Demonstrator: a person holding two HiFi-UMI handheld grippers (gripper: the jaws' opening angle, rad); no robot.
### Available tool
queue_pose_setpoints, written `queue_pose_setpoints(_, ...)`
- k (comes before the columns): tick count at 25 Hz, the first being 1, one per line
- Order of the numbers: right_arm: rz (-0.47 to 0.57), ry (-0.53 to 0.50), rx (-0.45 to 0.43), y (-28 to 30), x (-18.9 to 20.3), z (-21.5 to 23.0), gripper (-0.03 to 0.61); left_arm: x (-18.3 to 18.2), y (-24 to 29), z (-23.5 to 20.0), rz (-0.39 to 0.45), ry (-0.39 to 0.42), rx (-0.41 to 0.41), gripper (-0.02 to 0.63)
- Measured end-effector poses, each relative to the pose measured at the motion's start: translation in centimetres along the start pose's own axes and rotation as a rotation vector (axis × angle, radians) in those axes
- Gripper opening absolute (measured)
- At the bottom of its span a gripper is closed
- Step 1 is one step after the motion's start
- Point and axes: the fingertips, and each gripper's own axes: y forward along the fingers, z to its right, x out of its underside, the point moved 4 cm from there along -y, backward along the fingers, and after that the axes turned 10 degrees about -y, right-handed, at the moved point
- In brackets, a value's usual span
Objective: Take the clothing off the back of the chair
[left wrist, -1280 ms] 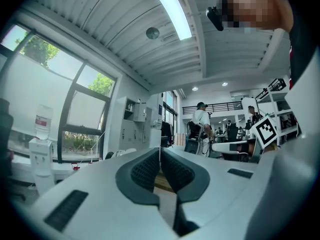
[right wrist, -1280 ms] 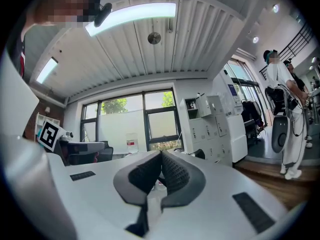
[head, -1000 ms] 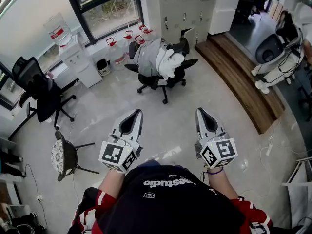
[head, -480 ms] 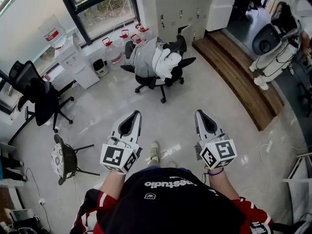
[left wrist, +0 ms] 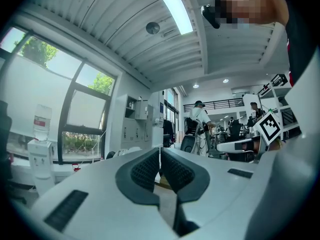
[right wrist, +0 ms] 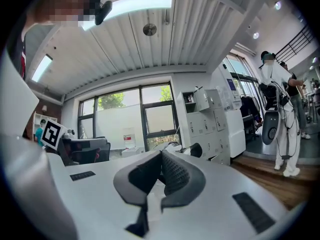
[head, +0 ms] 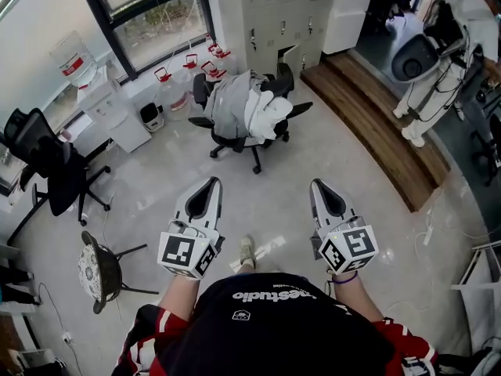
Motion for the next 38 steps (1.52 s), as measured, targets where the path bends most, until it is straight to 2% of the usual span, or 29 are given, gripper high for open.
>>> queue_pose_setpoints(3,-0.008,-0.005,0.015,2.3,0.1,0.8,0.015,-0.1,1.8,-1.7,-0.007,0.004,0.009,0.029)
queue_pose_setpoints(8,-0.003,-0.003,0.021,7.1,-0.4,1.2,0.015,-0.5,4.9,-5.0,-0.026,0.061,0.012,0.029)
queue_pose_setpoints(15,-0.009,-0.021,0.028,14.7,-2.1,1.5,0.015,-2.9,10.0,-10.6,0.001,0.048,0.029,0.029)
queue_pose_setpoints(21,-0.016,-0.029,0.032,19.0,-2.3,1.3,0.015,-3.1,12.8,-13.9,-0.019,0.049,0.054,0.029)
queue_pose_setpoints(27,-0.005,-0.045,0.053,21.3,-2.9,1.4,0.015,-3.7,14.5,-16.0,-0.008,0.033,0.074,0.029)
queue_pose_setpoints(38,-0.008,-0.058,0.111,21.8,-3.3,1.1,0.015,-3.2,16.3,-17.4,-0.026,0.014,0.145,0.029)
